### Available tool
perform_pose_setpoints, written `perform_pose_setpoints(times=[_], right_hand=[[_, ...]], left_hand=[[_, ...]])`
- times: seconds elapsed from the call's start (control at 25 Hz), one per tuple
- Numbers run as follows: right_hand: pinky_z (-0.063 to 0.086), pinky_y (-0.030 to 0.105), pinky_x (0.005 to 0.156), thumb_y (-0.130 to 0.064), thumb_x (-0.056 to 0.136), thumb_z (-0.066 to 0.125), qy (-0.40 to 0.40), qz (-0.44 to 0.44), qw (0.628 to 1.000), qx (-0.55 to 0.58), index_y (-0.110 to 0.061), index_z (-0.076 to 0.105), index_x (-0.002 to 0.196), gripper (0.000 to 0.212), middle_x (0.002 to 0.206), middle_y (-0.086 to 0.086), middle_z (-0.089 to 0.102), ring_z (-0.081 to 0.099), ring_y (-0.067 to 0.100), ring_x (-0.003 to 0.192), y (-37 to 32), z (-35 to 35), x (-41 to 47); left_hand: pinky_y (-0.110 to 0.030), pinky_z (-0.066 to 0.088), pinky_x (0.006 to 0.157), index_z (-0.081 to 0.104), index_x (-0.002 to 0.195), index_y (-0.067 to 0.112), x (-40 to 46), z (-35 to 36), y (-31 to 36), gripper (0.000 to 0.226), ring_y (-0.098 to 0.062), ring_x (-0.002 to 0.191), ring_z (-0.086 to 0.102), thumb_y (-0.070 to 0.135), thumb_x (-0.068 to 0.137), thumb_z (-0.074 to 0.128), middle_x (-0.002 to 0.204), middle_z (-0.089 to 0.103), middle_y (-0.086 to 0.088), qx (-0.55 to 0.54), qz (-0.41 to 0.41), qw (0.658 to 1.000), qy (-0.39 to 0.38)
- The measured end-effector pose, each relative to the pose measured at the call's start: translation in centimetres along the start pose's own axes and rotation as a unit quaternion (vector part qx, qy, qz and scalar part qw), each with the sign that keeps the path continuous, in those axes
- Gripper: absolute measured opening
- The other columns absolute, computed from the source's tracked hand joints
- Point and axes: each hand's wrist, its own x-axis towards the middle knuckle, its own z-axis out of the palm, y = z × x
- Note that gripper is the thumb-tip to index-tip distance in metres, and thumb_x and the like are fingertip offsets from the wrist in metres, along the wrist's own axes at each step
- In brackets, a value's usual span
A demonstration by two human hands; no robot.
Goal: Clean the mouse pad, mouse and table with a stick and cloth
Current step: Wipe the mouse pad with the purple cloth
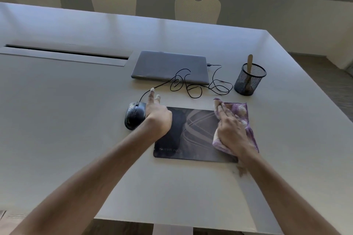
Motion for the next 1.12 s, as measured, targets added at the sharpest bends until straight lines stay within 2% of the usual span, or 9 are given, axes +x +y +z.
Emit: perform_pose_setpoints(times=[0.2,0.36,0.48,0.52,0.6,0.72,0.84,1.0,1.12], right_hand=[[0.035,0.034,0.102,-0.005,0.091,0.034,0.154,0.030,0.970,0.187,-0.021,0.042,0.146,0.058,0.142,0.009,0.053,0.049,0.030,0.125,2.3,-3.3,-0.1],[0.045,0.026,0.104,0.003,0.099,0.034,0.108,0.123,0.705,0.690,-0.017,0.066,0.123,0.045,0.122,0.001,0.068,0.063,0.013,0.114,0.8,-6.3,-0.6],[0.056,0.022,0.076,-0.010,0.105,0.025,-0.014,0.222,0.579,0.785,-0.014,0.070,0.109,0.046,0.089,0.011,0.067,0.067,0.020,0.082,0.0,-5.5,-2.1],[0.056,0.030,0.082,-0.014,0.103,0.027,-0.099,0.180,0.501,0.841,0.004,0.060,0.119,0.041,0.088,0.028,0.060,0.064,0.037,0.085,-0.8,-5.6,-2.7],[0.060,0.038,0.073,-0.021,0.085,0.049,-0.138,0.112,0.442,0.879,0.017,0.057,0.101,0.042,0.077,0.035,0.062,0.068,0.042,0.075,-2.0,-6.4,-2.9],[0.059,0.039,0.061,-0.038,0.058,0.064,-0.102,0.048,0.480,0.870,-0.003,0.070,0.091,0.049,0.081,0.017,0.072,0.071,0.030,0.069,-2.9,-7.6,-2.4],[0.051,0.039,0.092,-0.020,0.065,0.075,-0.055,0.026,0.496,0.866,-0.002,0.063,0.105,0.045,0.099,0.017,0.064,0.062,0.029,0.098,-3.1,-6.9,-1.8],[0.058,0.034,0.083,0.011,0.086,0.057,0.027,0.045,0.792,0.608,-0.033,0.049,0.135,0.066,0.127,-0.013,0.056,0.065,0.007,0.100,-2.5,-5.7,-1.5],[0.056,0.021,0.074,0.017,0.081,0.062,0.045,-0.014,0.837,0.545,-0.041,0.060,0.118,0.069,0.136,-0.023,0.052,0.066,0.005,0.088,-2.2,-5.0,-1.8]], left_hand=[[-0.064,-0.022,0.104,0.054,0.133,0.020,0.3,-0.9,-0.5,0.045,-0.037,0.147,-0.002,0.039,0.092,0.054,0.147,0.044,-0.011,0.014,0.018,1.000,-0.007],[-0.061,-0.018,0.109,0.056,0.129,0.018,0.2,-2.0,-0.1,0.052,-0.030,0.148,0.002,0.053,0.091,0.051,0.147,0.044,-0.007,-0.102,0.088,0.987,0.093],[-0.048,0.011,0.113,0.060,0.124,0.019,-0.5,-3.8,2.3,0.051,-0.018,0.136,0.030,0.056,0.095,0.040,0.135,0.056,-0.002,-0.414,0.188,0.883,0.120],[-0.039,0.027,0.104,0.061,0.123,0.019,-0.9,-4.3,3.3,0.052,-0.016,0.121,0.042,0.057,0.095,0.039,0.126,0.061,-0.003,-0.518,0.206,0.826,0.087],[-0.028,0.044,0.088,0.064,0.121,0.016,-1.6,-4.9,4.8,0.055,-0.011,0.101,0.057,0.059,0.093,0.043,0.105,0.066,0.003,-0.687,0.199,0.698,0.016],[-0.008,0.046,0.067,0.068,0.110,0.015,-1.9,-4.5,5.9,0.033,0.009,0.082,0.064,0.042,0.091,0.060,0.093,0.070,0.015,-0.836,0.157,0.525,-0.015],[-0.019,0.053,0.065,0.066,0.104,0.007,-2.0,-4.4,5.3,0.024,-0.013,0.079,0.071,0.011,0.082,0.074,0.095,0.074,-0.006,-0.919,0.078,0.387,0.020],[-0.040,0.059,0.070,0.055,0.123,0.022,-1.6,-3.5,4.3,0.055,-0.027,0.077,0.072,0.008,0.076,0.078,0.091,0.073,-0.013,-0.916,-0.004,0.377,0.134],[-0.037,0.050,0.066,0.045,0.132,0.048,-1.5,-2.8,4.0,0.071,-0.023,0.067,0.054,0.007,0.081,0.073,0.074,0.063,-0.012,-0.886,0.014,0.405,0.223]])
